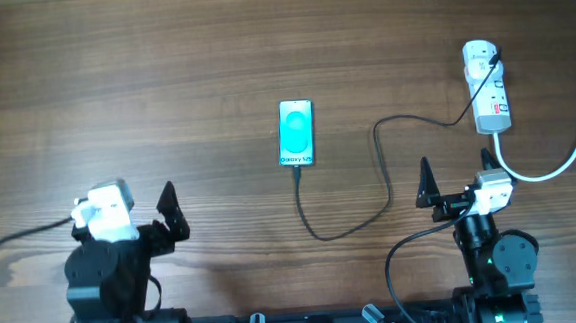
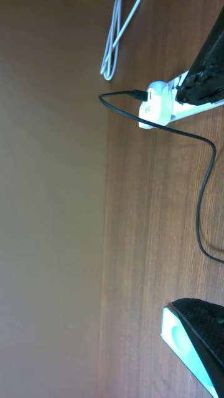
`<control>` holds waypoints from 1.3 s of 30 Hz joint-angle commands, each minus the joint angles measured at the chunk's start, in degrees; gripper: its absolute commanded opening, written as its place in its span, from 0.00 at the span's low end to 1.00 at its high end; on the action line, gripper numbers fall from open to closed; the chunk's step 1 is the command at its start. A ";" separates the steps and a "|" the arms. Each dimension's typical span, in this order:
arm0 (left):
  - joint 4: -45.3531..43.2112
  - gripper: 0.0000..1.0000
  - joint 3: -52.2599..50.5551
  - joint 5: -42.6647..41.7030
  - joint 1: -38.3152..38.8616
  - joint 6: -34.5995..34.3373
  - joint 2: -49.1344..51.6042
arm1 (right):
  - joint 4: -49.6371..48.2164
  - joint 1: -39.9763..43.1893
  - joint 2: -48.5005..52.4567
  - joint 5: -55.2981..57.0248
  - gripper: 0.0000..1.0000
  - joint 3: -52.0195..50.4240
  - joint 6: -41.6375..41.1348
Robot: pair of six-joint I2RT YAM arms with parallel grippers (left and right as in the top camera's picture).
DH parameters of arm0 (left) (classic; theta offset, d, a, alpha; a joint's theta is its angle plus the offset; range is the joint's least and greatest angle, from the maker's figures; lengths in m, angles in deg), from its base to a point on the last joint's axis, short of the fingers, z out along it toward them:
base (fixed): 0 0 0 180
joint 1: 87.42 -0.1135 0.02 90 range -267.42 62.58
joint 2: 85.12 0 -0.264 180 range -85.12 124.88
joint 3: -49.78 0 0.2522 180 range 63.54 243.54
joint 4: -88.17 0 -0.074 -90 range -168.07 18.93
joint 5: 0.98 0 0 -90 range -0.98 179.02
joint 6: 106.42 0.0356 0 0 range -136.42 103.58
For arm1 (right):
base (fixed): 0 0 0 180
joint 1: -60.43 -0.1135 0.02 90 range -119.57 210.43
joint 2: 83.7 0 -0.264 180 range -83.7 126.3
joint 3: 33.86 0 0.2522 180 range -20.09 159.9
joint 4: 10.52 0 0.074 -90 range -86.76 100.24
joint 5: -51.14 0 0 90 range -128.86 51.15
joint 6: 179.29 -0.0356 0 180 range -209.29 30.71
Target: Plug charger to phone and switch on socket
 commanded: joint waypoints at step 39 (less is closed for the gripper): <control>-42.66 1.00 -32.52 -5.18 -4.00 -4.92 -18.97 | -0.24 -0.17 -0.61 0.79 1.00 -0.17 -0.72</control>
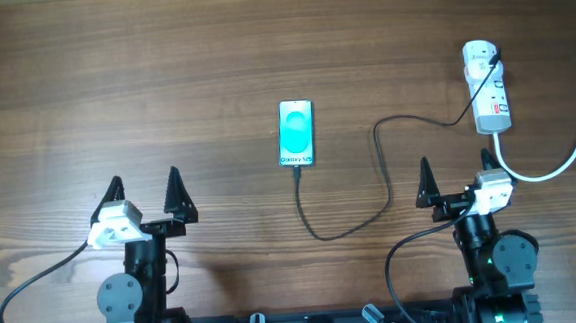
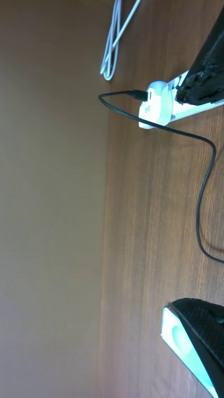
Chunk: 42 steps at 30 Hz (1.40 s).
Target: Plug charger to phone and switch on socket
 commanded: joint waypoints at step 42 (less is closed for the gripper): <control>4.79 1.00 -4.00 3.39 1.97 10.03 -0.72 | -0.24 -0.17 -0.31 0.79 1.00 -0.17 -0.70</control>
